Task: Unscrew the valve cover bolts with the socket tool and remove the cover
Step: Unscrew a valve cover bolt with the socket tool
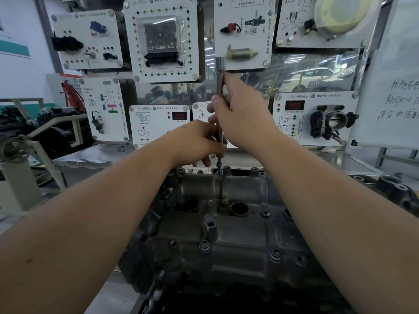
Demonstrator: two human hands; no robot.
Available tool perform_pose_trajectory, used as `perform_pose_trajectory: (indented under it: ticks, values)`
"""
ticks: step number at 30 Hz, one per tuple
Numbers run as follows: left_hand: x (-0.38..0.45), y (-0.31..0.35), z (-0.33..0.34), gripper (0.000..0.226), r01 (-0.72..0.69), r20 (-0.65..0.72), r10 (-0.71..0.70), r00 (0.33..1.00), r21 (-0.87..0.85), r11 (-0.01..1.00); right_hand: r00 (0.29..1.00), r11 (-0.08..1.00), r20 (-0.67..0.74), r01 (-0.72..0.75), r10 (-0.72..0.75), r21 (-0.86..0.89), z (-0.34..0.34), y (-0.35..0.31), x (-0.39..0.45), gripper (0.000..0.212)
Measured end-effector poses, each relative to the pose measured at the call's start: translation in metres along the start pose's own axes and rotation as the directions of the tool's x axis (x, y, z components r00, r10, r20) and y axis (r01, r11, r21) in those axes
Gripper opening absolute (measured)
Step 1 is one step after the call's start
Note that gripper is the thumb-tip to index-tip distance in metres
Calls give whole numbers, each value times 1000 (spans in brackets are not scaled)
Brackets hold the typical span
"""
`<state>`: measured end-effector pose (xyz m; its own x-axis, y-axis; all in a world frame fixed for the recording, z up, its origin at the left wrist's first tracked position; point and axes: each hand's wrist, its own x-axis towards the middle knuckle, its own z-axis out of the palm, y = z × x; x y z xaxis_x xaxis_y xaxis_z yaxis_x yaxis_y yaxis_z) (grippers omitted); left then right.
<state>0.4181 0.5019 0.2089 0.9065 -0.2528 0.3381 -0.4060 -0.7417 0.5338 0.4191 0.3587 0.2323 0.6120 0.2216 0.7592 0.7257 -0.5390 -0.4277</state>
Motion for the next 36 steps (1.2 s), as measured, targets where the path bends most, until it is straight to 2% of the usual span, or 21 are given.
perform_pose_trajectory:
  ticks: [3,8,12,14,17,23,28,32,34,36]
  values:
    - [-1,0,-1,16,-17,3,17,1000,33,999,1000,1000,-9,1,-1,19,0,1,-2,29]
    - [0,-1,-1,23,-8,-12,9,1000,70,998,997,999,-61,40,-40,-7,0,0,-4,23]
    - [0,1,0,19,8,-2,-8,1000,29,1000,1000,1000,8,2,-2,7,-1,0,-1,18]
    - [0,1,0,16,10,0,-10,1000,-3,1000,1000,1000,29,1,-2,23,0,-1,-2,24]
    - [0,-1,-1,18,-7,-2,7,1000,44,999,999,999,33,11,-12,43,1,0,-3,37]
    - [1,-3,-1,25,-4,-5,5,1000,85,996,999,999,-26,43,-42,22,-1,0,-3,12]
    - [2,-2,1,17,8,18,-9,1000,40,999,1000,1000,17,4,-4,-15,2,1,0,17]
    - [1,-1,0,14,-9,38,7,999,31,999,1000,999,19,-12,11,30,1,1,-3,42]
    - [1,-2,-1,17,-13,33,11,999,56,998,1000,999,12,0,0,46,1,1,-3,43]
    - [2,-3,0,22,-13,20,12,1000,79,997,999,999,-23,43,-43,14,1,0,-4,33]
